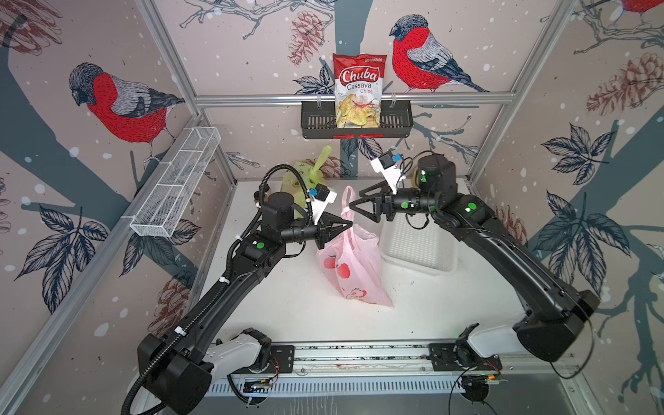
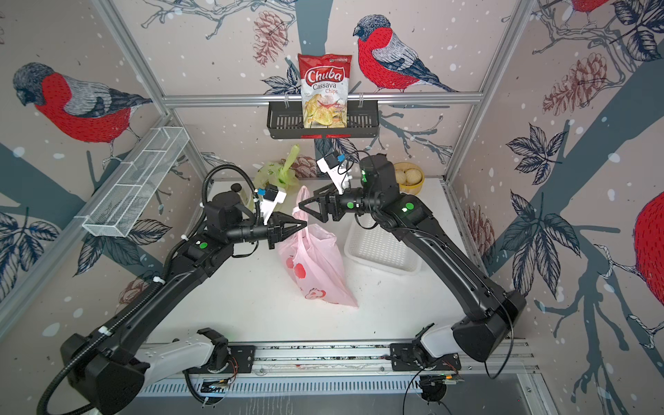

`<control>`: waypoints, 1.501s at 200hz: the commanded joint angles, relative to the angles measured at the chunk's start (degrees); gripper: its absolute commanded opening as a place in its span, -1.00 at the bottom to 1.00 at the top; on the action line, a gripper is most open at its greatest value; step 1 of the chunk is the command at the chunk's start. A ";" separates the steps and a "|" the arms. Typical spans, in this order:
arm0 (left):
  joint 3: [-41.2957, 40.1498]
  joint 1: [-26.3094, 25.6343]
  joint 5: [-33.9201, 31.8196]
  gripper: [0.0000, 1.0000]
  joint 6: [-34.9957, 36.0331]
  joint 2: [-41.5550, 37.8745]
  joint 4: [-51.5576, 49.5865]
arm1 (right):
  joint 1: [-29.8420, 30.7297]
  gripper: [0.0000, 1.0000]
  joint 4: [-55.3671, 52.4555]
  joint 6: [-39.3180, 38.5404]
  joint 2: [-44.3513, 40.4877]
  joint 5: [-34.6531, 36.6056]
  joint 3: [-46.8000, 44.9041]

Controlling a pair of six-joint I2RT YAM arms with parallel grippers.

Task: Place the peach into a plastic bag & tie a knot
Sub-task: Cross the plastic bag at the center of the board.

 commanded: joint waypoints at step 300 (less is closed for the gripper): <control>-9.39 -2.41 -37.39 -1.00 -18.35 -9.63 4.23 | 5.84 -1.00 1.68 5.20 22.16 8.92 13.96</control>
